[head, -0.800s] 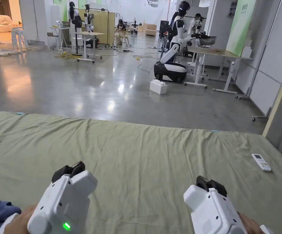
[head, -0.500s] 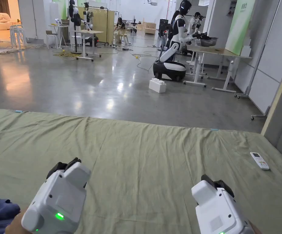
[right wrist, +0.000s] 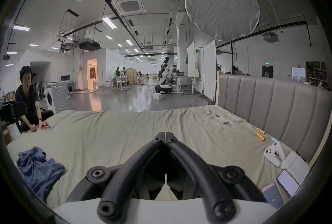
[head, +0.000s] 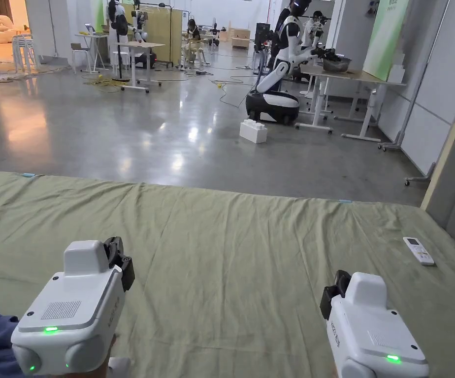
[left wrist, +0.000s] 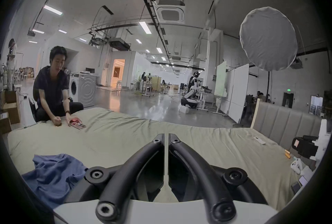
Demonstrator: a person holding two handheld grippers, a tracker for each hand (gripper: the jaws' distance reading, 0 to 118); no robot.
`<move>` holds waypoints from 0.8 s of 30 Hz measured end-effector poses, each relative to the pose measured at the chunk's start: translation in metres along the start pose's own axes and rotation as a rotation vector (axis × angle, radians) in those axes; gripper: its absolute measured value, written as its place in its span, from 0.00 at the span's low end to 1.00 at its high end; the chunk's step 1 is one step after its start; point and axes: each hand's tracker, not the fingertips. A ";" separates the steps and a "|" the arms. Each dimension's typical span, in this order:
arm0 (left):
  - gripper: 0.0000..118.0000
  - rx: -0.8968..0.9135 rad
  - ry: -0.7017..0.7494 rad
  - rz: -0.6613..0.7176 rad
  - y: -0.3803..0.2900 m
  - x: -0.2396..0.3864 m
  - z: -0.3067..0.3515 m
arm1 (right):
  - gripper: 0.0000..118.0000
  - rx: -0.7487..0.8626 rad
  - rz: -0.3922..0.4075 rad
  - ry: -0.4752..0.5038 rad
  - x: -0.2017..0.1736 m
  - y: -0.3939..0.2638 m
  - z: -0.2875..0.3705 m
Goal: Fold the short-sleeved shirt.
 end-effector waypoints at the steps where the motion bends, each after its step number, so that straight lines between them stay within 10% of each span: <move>1: 0.03 -0.005 0.000 -0.009 0.001 0.000 0.000 | 0.00 -0.013 -0.006 -0.004 0.001 0.001 -0.005; 20: 0.03 -0.629 0.152 -0.095 -0.058 -0.186 0.006 | 0.00 -0.140 0.095 0.135 -0.039 -0.028 -0.019; 21: 0.06 -0.688 0.165 -0.105 -0.064 -0.198 0.003 | 0.00 -0.144 0.102 0.143 -0.042 -0.028 -0.020; 24: 0.59 -0.781 0.208 -0.153 -0.083 -0.228 -0.005 | 0.00 -0.161 0.117 0.159 -0.049 -0.034 -0.022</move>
